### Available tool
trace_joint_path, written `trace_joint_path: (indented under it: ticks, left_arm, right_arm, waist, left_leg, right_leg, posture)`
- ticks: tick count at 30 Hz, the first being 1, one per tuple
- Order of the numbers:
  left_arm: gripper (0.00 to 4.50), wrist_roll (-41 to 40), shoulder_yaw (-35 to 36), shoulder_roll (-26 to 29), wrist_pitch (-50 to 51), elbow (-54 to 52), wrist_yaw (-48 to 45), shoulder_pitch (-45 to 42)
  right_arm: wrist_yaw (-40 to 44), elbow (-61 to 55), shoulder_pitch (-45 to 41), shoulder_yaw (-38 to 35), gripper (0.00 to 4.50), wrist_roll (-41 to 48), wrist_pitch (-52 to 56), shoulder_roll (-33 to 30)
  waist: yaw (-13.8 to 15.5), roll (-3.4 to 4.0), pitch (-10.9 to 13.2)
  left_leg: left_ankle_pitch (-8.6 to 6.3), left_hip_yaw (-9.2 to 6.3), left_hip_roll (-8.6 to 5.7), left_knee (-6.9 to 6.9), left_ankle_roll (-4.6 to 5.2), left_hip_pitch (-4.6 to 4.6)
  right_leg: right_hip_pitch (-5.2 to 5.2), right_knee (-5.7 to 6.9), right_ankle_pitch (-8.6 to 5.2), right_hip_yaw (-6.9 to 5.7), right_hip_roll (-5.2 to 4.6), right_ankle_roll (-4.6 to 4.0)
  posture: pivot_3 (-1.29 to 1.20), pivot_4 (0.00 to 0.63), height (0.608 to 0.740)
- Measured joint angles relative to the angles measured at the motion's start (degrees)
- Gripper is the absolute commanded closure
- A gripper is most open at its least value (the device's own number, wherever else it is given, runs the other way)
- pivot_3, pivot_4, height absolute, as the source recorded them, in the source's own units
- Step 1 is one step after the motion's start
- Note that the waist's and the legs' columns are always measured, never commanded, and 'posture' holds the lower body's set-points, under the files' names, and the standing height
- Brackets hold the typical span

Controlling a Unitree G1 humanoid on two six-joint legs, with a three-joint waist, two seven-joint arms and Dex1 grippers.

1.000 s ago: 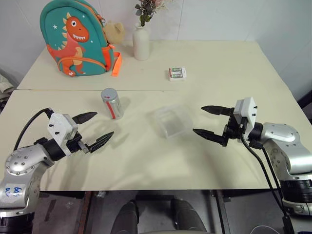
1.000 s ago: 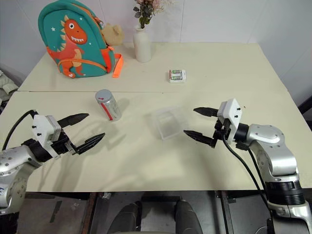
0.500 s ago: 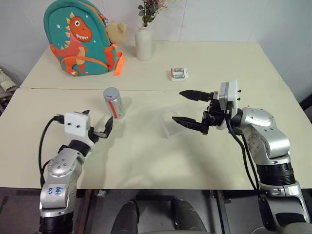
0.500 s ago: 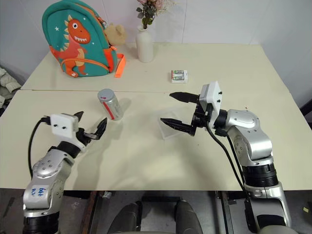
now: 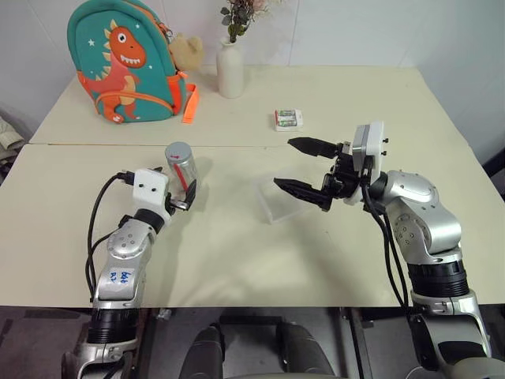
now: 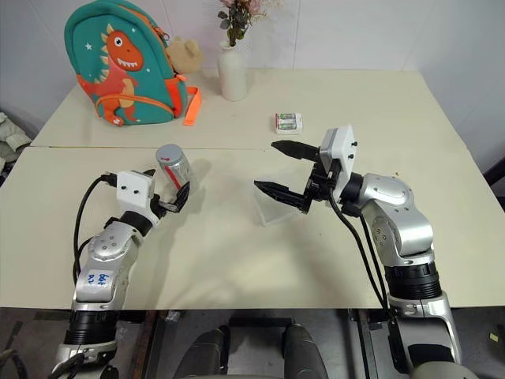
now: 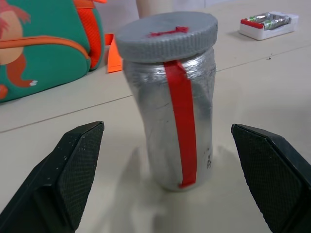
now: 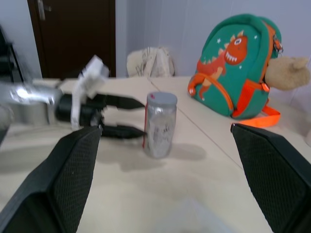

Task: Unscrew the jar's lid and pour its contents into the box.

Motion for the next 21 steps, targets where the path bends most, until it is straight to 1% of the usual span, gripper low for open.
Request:
trace_joint_path:
  ticks: [6, 11, 14, 20, 21]
  left_arm:
    - [0.03, 0.96, -0.07, -0.44, -4.29, 6.99, 0.58, -4.2]
    - [0.03, 1.84, -0.72, -0.88, -7.26, 9.68, 0.66, -6.18]
    - [0.56, 1.91, -0.87, -1.2, -8.48, 10.84, 0.8, -6.82]
    - [2.38, 1.96, -0.88, -2.16, -9.23, 11.43, 1.11, -6.92]
    - [2.52, 1.96, -0.87, -2.26, -9.26, 11.43, 1.3, -6.92]
  right_arm:
    - [-1.05, -1.67, 0.26, -0.04, 0.0, 0.58, 0.42, 0.02]
    - [-1.64, -2.73, 0.56, -0.02, 0.0, 0.72, 0.51, 0.09]
    - [-1.83, -2.76, 1.06, 0.01, 0.0, 0.75, 0.53, 0.13]
    - [-2.02, -2.76, 1.53, 0.08, 0.0, 0.75, 0.53, 0.23]
    - [-2.02, -2.76, 1.53, 0.08, 0.0, 0.75, 0.53, 0.23]
  waist:
    - [-0.01, 0.0, 0.0]
    - [-0.03, 0.0, 0.0]
    - [-0.01, 0.0, 0.0]
    - [-0.03, 0.0, 0.0]
    - [-0.03, 0.0, 0.0]
  left_leg:
    - [-0.01, -0.01, 0.0, -0.02, -0.01, 0.0]
    - [-0.01, 0.0, 0.0, -0.02, -0.01, -0.01]
    - [-0.01, -0.01, 0.0, -0.02, -0.01, -0.01]
    - [-0.01, -0.01, 0.0, -0.02, -0.01, 0.0]
    - [-0.01, -0.01, 0.0, -0.02, -0.01, 0.0]
  right_leg:
    - [-0.02, 0.02, 0.01, -0.01, 0.0, 0.01]
    - [-0.02, 0.01, 0.02, -0.01, 0.0, 0.03]
    - [-0.02, 0.02, 0.02, -0.02, 0.0, 0.03]
    - [-0.02, 0.03, 0.03, -0.01, 0.01, 0.04]
    - [-0.02, 0.03, 0.03, -0.01, 0.01, 0.04]
  posture:
    - [0.0, 0.15, 0.74]
    - [0.0, 0.15, 0.74]
    - [0.0, 0.15, 0.74]
    - [0.0, 0.15, 0.74]
    - [0.0, 0.15, 0.74]
